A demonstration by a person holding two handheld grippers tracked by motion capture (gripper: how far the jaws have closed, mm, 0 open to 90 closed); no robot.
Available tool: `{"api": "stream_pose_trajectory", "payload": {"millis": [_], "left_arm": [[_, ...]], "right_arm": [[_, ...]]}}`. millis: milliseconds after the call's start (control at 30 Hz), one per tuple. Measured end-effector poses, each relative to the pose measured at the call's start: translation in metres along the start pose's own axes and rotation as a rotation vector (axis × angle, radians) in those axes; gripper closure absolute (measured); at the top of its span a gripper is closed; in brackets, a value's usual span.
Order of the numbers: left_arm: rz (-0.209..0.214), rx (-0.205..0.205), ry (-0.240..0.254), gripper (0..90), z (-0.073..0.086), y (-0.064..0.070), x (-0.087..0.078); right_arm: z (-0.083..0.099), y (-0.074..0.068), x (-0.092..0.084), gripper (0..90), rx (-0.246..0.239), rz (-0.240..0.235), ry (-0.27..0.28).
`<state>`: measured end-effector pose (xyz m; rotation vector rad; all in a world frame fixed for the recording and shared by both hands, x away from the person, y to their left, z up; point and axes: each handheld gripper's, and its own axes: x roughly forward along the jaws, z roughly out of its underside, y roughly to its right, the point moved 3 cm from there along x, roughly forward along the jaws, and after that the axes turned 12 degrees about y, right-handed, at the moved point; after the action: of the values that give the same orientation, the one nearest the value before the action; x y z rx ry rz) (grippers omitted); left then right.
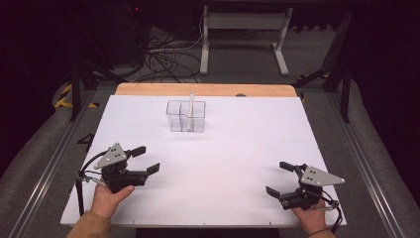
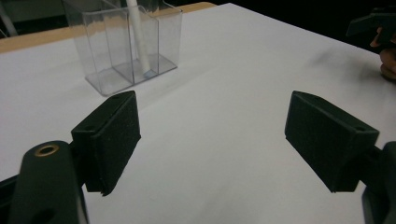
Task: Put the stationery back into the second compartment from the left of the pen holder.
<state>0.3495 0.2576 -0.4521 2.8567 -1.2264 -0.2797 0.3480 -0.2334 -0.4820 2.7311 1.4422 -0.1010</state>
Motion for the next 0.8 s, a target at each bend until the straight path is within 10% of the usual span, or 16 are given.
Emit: {"api": "stream_pose_trajectory", "payload": {"millis": [367,800], "left_arm": [[-0.035,-0.027,0.009,19.0,0.029,-0.004,-0.010],[-0.049,0.042,-0.046,18.5,0.051,-0.004,-0.015]], "right_arm": [[0.001,0.000,0.000,2.8,0.002,0.003,-0.005],[0.001,0.000,0.001,2.8,0.006,0.002,-0.009]]}}
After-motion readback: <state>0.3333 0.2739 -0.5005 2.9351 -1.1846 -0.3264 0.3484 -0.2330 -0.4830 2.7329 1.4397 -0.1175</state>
